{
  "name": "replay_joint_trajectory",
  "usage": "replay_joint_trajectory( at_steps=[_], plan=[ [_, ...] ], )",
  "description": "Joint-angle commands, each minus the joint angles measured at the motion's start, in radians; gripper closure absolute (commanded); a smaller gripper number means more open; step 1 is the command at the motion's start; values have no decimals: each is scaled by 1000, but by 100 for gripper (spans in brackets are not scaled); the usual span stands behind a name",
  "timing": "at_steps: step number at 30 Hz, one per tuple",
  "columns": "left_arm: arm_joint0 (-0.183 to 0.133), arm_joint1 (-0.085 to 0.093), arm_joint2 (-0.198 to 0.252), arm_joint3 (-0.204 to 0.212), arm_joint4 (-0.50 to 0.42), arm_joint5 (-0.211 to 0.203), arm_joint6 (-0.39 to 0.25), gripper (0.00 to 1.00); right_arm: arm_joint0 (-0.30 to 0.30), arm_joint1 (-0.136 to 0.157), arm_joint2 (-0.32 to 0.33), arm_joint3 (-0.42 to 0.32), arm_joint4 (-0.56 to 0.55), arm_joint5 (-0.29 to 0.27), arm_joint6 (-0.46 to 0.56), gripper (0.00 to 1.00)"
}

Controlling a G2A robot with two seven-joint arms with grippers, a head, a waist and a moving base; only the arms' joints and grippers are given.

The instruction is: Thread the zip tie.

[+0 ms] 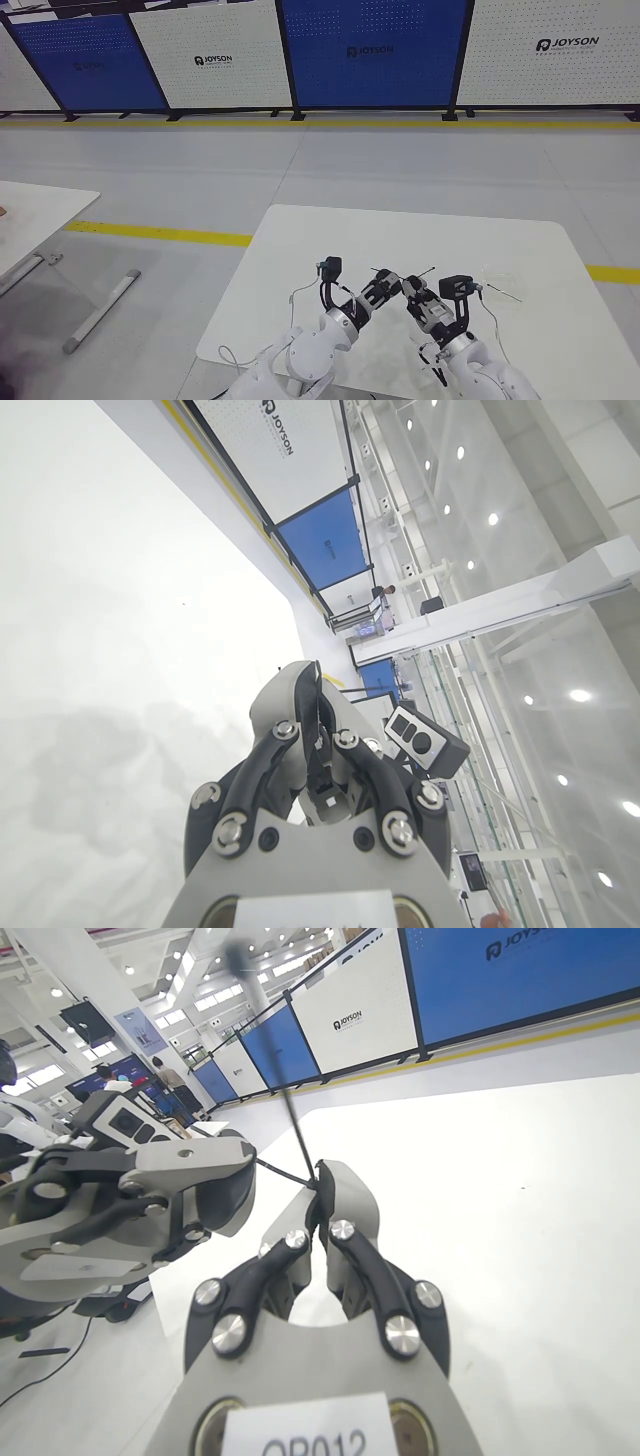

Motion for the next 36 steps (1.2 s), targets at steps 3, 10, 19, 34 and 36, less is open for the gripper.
replay_joint_trajectory(
  at_steps=[3,10,19,34,36],
  plan=[
    [0,-1,-1,0,-1,1,-1,100,2,0,-1,2,3,0,0,100],
    [-1,-2,-3,-3,-6,-6,-2,100,6,1,-7,5,-1,3,8,100],
    [3,-2,-6,-8,-16,-27,-16,100,13,3,-17,10,-7,-1,20,100],
    [23,0,-15,-34,-31,-78,-41,100,22,6,-23,20,-4,-11,46,100],
    [25,1,-17,-40,-32,-83,-42,100,22,7,-22,21,-4,-11,48,100]
  ],
)
